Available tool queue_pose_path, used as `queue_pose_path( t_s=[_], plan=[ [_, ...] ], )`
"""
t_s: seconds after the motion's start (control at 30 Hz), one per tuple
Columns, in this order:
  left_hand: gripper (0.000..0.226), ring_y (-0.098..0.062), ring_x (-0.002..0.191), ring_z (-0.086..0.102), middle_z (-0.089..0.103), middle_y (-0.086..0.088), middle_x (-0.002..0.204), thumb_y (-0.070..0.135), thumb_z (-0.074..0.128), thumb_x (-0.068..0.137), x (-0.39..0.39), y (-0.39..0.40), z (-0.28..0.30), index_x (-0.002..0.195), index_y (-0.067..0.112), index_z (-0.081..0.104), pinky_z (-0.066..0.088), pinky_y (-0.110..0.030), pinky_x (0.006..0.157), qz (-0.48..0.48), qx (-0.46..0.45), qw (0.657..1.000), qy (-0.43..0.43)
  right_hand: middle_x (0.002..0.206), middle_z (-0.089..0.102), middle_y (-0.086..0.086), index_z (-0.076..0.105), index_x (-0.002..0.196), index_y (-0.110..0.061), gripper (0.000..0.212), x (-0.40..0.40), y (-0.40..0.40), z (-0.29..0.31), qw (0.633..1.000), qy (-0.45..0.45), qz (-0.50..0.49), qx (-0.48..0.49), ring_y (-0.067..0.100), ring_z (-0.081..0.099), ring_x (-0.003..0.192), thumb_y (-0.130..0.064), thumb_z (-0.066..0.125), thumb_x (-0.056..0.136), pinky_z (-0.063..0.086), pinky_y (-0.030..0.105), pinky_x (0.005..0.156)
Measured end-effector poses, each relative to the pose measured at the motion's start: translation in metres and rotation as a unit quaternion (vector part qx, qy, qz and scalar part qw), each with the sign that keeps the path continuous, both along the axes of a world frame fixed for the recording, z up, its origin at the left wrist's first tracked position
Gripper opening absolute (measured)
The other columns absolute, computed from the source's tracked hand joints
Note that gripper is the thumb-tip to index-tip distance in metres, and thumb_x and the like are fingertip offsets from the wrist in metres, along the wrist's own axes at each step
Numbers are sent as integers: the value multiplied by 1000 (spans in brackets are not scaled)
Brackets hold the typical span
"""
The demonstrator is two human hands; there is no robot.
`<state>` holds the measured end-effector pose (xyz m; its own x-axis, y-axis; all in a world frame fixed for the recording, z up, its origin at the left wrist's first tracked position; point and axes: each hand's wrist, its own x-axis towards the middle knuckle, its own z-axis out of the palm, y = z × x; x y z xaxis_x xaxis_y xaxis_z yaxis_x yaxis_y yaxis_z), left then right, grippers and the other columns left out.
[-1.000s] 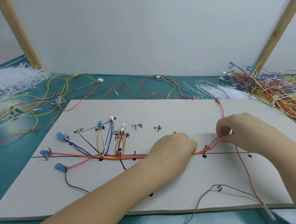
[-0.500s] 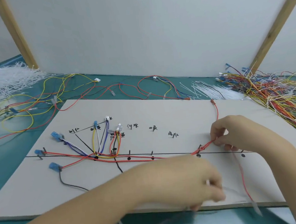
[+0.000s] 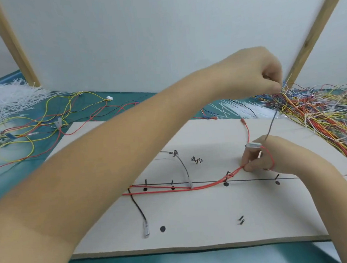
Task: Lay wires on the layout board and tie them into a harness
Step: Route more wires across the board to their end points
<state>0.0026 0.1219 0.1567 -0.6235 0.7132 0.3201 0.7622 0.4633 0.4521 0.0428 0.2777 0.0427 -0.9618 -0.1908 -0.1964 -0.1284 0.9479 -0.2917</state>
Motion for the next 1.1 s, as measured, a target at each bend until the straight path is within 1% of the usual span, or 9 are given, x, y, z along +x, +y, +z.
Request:
queue_pose_path(
  t_s=[0.1,0.23,0.4,0.5,0.7,0.87,0.93,1.0,1.1],
  plan=[
    [34,18,77,52,65,2,100,-5,46,88,-8,19,-27,115,6,62,33,2,70,-75,13,995,-63,63,64,-8,68,65,-27,15,-1,3,-3,999,-11,-17,-41,1,52,47,-17,76,73,37,9,45],
    [57,-3,100,49,42,-1,144,-11,38,87,-16,23,-77,138,14,43,30,4,79,-45,-5,990,-134,53,58,-7,64,66,-19,16,-5,9,-7,998,-26,-24,-52,0,46,37,-21,77,75,37,12,44],
    [45,-20,105,53,48,-10,129,-5,40,88,-15,1,-120,129,12,51,33,-17,85,64,24,989,-128,34,45,-7,60,66,-8,28,-7,13,-6,994,-73,-43,-65,5,38,28,-29,77,75,29,12,35],
    [30,-15,87,47,56,-8,112,4,45,88,0,-20,-133,111,14,62,35,-22,81,88,-29,991,-92,40,47,-4,63,71,-5,28,-6,18,-4,990,-101,-45,-92,7,35,30,-29,77,74,29,15,34],
    [31,-14,100,44,61,5,103,4,44,88,45,-82,-128,100,22,67,36,-33,92,67,-77,994,-36,53,45,4,68,69,-10,34,-6,44,8,948,-199,-101,-225,11,28,35,-43,65,67,20,15,34],
    [50,-12,104,36,51,10,113,-8,37,83,61,-123,-126,111,25,62,34,-30,93,89,-105,990,-32,56,52,2,70,81,-9,16,-34,71,22,949,-268,-139,-92,10,29,36,-23,65,86,20,16,35],
    [45,-11,108,36,49,10,113,-4,39,87,62,-131,-130,115,25,59,29,-22,96,111,-86,990,-36,59,58,2,69,82,-8,16,-43,85,34,962,-209,-179,-7,12,36,38,-20,62,89,26,17,36],
    [41,-6,107,36,46,12,110,-1,42,89,60,-138,-133,117,24,58,23,-10,94,130,-69,988,-36,66,64,7,67,81,-9,17,-48,95,49,977,-18,-203,65,19,48,46,-19,59,91,38,23,44],
    [36,-1,95,35,46,13,105,-1,44,90,54,-144,-133,116,20,59,19,0,88,151,-64,986,-35,63,64,0,65,72,-21,21,-31,51,61,966,193,-160,-63,16,54,50,-29,55,88,43,27,53]
  ],
)
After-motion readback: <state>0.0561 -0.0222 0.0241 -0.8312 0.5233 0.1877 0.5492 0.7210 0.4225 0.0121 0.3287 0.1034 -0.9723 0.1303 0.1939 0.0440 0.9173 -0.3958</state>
